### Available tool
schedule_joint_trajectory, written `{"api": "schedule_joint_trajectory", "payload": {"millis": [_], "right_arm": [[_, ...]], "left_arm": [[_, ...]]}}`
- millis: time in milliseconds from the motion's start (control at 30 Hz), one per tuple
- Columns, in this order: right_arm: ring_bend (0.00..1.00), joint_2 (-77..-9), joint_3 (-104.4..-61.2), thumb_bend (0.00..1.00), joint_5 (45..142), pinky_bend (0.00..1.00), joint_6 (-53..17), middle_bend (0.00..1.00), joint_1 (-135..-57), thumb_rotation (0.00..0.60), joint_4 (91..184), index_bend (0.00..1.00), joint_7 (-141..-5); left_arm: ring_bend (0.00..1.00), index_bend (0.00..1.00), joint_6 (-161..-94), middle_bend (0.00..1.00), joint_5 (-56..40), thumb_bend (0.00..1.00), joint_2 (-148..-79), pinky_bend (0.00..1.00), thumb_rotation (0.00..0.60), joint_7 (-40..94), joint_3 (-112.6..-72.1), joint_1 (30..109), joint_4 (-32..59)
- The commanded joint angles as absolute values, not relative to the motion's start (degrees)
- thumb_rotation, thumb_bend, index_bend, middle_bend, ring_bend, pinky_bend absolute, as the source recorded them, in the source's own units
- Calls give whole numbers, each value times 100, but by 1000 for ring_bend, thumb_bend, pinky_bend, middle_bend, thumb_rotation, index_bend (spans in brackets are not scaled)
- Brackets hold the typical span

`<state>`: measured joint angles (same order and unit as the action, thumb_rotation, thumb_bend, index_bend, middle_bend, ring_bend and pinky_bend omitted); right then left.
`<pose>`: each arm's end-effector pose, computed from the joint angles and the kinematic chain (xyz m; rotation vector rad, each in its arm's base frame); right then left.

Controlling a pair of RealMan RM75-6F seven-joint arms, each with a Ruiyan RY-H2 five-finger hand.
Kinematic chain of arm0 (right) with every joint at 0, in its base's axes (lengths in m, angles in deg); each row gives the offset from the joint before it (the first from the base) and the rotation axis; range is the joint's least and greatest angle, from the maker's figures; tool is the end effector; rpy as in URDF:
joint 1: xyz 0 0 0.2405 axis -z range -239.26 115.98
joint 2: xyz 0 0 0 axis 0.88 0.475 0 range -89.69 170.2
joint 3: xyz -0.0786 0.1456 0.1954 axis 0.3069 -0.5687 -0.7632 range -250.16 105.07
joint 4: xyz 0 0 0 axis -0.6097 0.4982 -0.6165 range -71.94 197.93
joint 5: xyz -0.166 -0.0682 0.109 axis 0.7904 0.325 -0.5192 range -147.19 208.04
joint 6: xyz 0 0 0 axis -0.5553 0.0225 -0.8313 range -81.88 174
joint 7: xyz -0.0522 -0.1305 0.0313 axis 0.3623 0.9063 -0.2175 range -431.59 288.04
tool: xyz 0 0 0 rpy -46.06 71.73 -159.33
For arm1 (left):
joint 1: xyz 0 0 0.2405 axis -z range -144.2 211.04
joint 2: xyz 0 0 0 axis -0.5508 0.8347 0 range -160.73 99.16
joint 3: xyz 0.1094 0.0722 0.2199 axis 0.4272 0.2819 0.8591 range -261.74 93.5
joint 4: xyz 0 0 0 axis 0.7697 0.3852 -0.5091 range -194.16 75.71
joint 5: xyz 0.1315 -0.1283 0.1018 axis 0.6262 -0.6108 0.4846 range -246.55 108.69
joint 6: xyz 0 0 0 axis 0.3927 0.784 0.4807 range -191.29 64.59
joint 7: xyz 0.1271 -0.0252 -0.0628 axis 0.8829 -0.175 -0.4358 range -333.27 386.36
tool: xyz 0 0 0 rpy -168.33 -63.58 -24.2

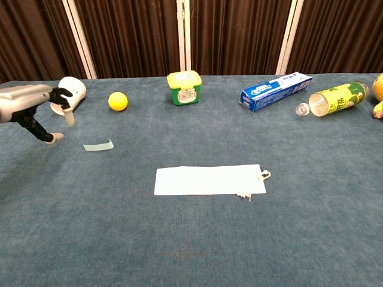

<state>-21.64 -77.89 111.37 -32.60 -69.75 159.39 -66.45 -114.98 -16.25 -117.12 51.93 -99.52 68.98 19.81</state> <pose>-0.3020 -0.2058 0.1603 1.4114 -0.9143 0.8291 -0.2277 0.3609 0.0183 -1.6189 -1.0568 -0.6988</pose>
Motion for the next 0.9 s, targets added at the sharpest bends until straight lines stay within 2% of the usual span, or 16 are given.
{"api": "schedule_joint_trajectory", "payload": {"millis": [33,400,533,733,900], "right_arm": [[0,-2162,-7795,0,11079,0,-3241,0,-6970,600,15899,0,-6661],[0,-2167,-7796,0,11021,0,-3220,0,-6969,600,15844,0,-6690],[0,-2165,-7812,0,10990,0,-3212,0,-6975,600,15820,0,-6725],[0,-2159,-7829,0,10940,0,-3171,0,-6992,600,15777,0,-6783],[0,-2154,-7828,0,10935,0,-3166,0,-6996,600,15771,0,-6793]], "left_arm": [[0,426,-11308,0,-1954,374,-11979,0,600,5364,-9952,7136,1639],[0,447,-11041,0,-2387,387,-12620,0,600,5560,-9842,7539,740],[0,514,-11026,0,-2408,409,-12775,0,600,5512,-9819,7603,522],[0,523,-11051,0,-2388,441,-12928,0,600,5442,-9762,7652,331],[0,573,-11058,0,-2404,460,-12954,0,600,5395,-9745,7660,302]]}}
